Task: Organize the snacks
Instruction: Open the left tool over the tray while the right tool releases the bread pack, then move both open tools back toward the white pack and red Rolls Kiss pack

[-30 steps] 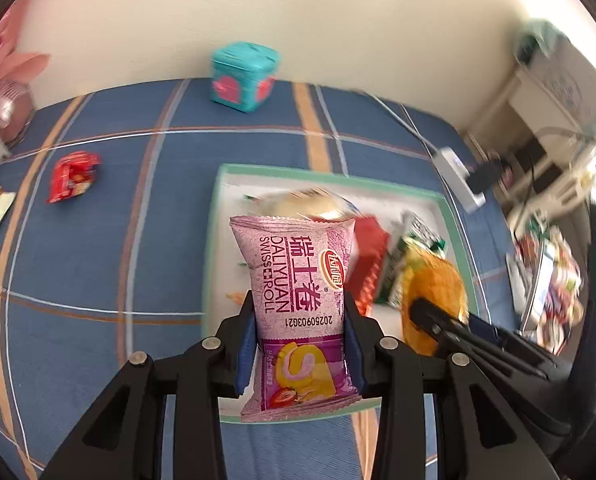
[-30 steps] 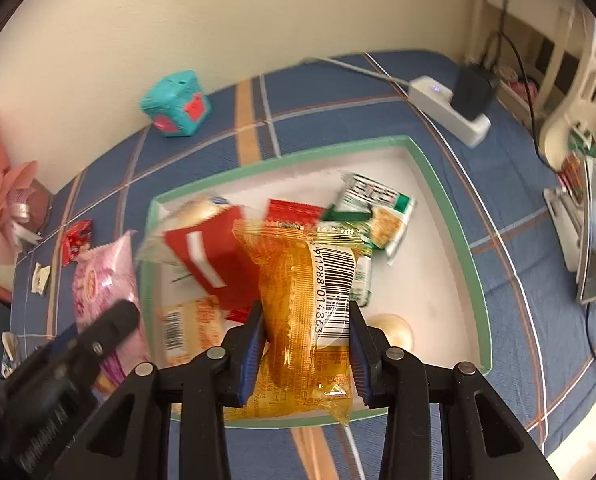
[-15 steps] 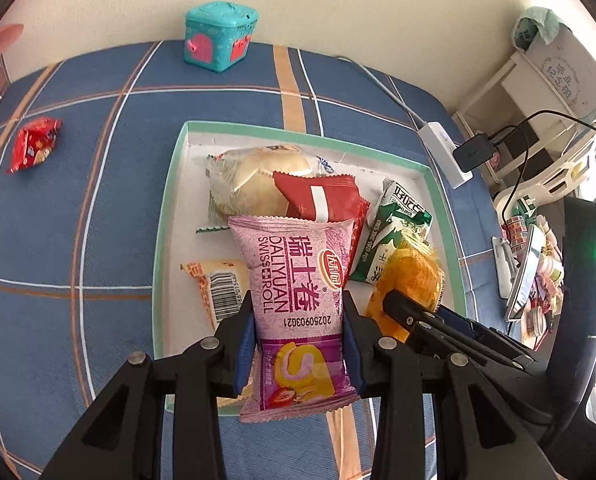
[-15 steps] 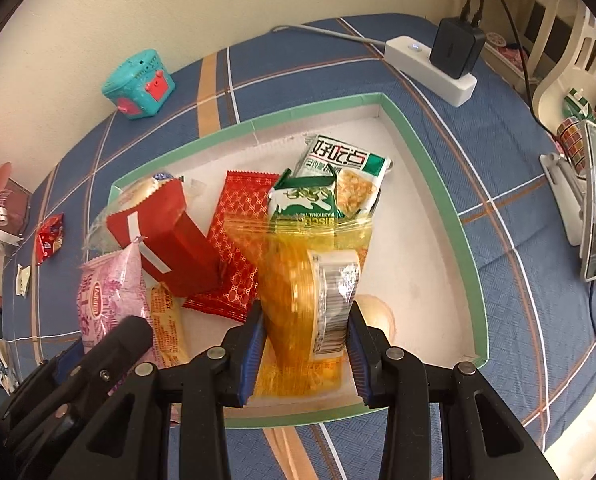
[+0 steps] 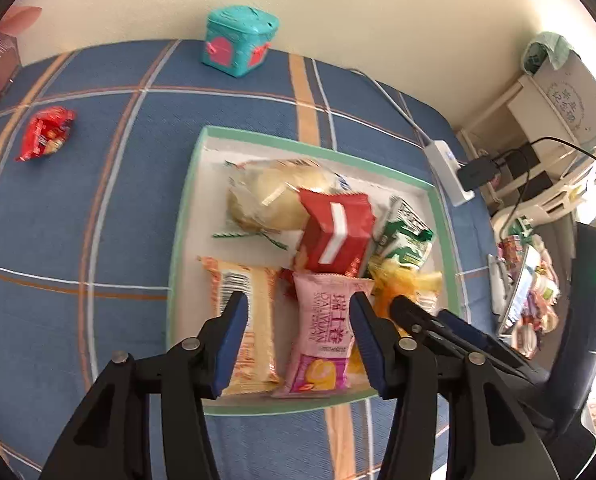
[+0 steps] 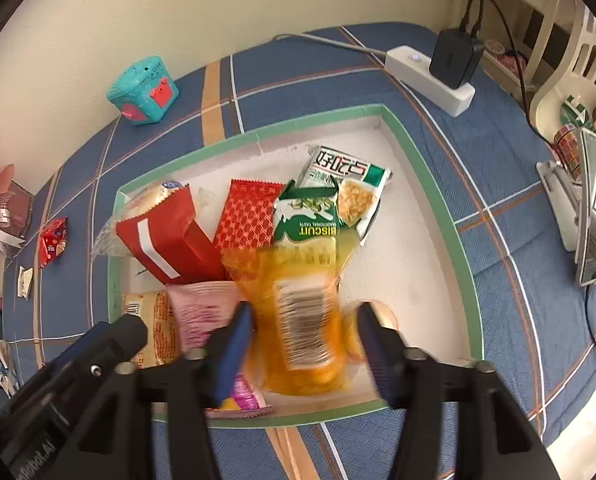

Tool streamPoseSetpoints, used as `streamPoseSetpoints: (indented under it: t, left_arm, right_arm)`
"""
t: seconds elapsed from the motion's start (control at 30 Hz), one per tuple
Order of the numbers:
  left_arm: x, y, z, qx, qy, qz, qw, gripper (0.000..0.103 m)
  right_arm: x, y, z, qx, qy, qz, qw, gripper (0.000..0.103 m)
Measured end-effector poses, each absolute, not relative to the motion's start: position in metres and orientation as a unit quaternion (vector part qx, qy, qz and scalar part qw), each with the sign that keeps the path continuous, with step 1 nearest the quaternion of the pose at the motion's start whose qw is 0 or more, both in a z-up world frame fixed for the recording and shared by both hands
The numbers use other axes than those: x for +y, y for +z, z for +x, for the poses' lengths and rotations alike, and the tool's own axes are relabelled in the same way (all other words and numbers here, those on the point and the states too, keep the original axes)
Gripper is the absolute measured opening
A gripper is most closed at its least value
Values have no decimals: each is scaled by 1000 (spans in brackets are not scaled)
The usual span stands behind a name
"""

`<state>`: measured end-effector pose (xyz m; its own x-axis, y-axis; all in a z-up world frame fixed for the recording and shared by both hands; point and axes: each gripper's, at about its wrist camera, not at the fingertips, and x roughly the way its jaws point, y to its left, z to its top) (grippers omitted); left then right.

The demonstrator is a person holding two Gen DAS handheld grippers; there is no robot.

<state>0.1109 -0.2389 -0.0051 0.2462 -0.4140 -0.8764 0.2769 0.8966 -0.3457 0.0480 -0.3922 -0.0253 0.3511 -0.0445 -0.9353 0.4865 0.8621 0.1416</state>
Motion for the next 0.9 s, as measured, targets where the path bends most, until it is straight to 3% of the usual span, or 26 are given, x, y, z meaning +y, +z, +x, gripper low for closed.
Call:
streamPoseSetpoints:
  t: [0.07,0.2,0.33,0.43,0.6,0.9]
  left_arm:
    - [-235,-3,113,567,-202,-44,798,64]
    - [-225,-2,117,559,-174,-27,811,67]
    - [-213,-2,121,551,-148,-19,821,79]
    - [-205,-1,124,545,-131,-13,828,79]
    - [-191,-1,128,533,-109,-7,839,94]
    - [-165,-4,138,525,-75,1,848,98]
  right_arm:
    - [-390,-22,49,540,-165,198,801,65]
    - [-384,-18,51,534,-157,190,809,76]
    - [-379,-15,52,528,-150,180,816,85]
    - [-376,-13,53,524,-149,176,820,93]
    - [-372,-11,55,520,-146,171,824,103]
    - [-360,-8,59,511,-138,164,832,103]
